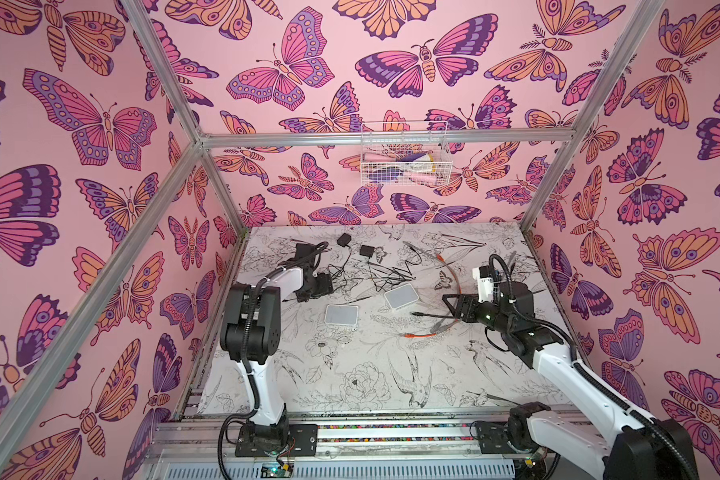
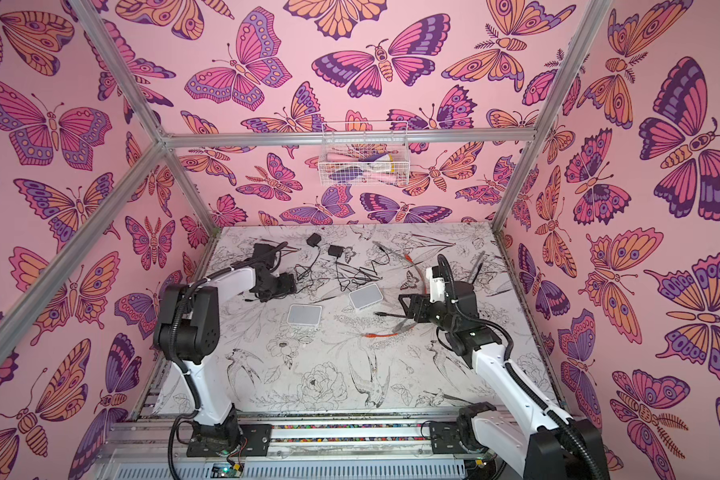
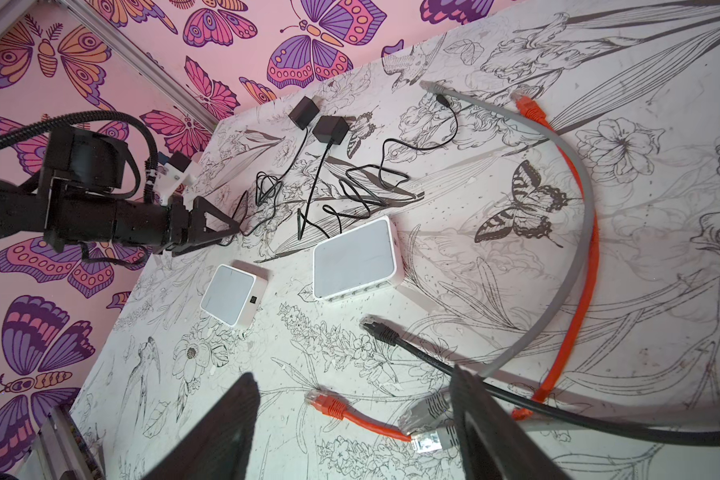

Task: Insert the plug into the switch port

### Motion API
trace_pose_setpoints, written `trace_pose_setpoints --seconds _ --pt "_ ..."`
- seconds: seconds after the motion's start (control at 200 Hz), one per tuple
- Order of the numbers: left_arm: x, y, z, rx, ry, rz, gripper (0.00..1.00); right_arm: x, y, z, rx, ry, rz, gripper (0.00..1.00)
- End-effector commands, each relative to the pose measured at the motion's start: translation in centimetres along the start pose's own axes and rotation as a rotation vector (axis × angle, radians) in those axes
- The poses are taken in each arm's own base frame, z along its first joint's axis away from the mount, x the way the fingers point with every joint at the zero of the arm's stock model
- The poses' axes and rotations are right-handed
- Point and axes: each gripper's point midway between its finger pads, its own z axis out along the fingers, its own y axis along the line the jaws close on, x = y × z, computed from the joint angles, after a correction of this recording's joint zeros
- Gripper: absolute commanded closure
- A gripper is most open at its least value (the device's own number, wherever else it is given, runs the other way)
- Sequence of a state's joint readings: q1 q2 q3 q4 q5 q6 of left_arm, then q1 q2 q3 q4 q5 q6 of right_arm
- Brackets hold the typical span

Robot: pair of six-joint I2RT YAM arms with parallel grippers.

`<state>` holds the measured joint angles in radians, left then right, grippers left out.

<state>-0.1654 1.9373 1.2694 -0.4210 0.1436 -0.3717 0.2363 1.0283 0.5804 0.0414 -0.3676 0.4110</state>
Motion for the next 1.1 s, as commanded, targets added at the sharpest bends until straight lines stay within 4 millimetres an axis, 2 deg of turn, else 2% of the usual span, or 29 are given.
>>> trace_pose_setpoints --seconds 0.0,0.08,0.17,0.286,0.366,0.481,0.691,0.847,1.092 --pt "4.9 -4.3 0.5 0.143 0.141 -0.012 0.22 0.4 -0.2 0.0 0.013 0.007 -0.012 0.26" --pt "4.1 -6.0 -0.7 0.196 0.103 -0.005 0.22 0.5 -0.3 0.2 0.016 0.011 -0.01 0.26" --pt "1.6 -5.7 -2.8 0.206 0.019 -0.023 0.23 0.7 -0.3 0.2 0.012 0.021 -0.007 0.26" --pt "-1.2 -3.6 -5.4 0.174 -0.06 -0.049 0.25 0.8 -0.4 0.1 0.017 0.02 -0.008 0.26" --pt "-1.7 -1.2 -6.5 0.098 -0.084 -0.055 0.25 0.7 -0.4 0.1 0.016 0.014 -0.008 0.27" --pt "-0.4 1.4 -6.5 -0.013 -0.077 -0.036 0.26 0.7 -0.4 0.3 0.015 0.015 -0.001 0.28" --pt "3.1 3.3 -5.1 -0.067 -0.007 -0.024 0.35 1.1 -0.5 0.6 0.009 0.028 0.008 0.3" --pt "4.8 3.9 -4.7 -0.079 0.019 -0.027 0.38 1.1 -0.6 0.6 0.009 0.025 0.007 0.31" --pt "5.4 4.4 -3.6 -0.096 0.045 -0.024 0.44 1.3 -0.5 0.8 0.0 0.034 0.01 0.32"
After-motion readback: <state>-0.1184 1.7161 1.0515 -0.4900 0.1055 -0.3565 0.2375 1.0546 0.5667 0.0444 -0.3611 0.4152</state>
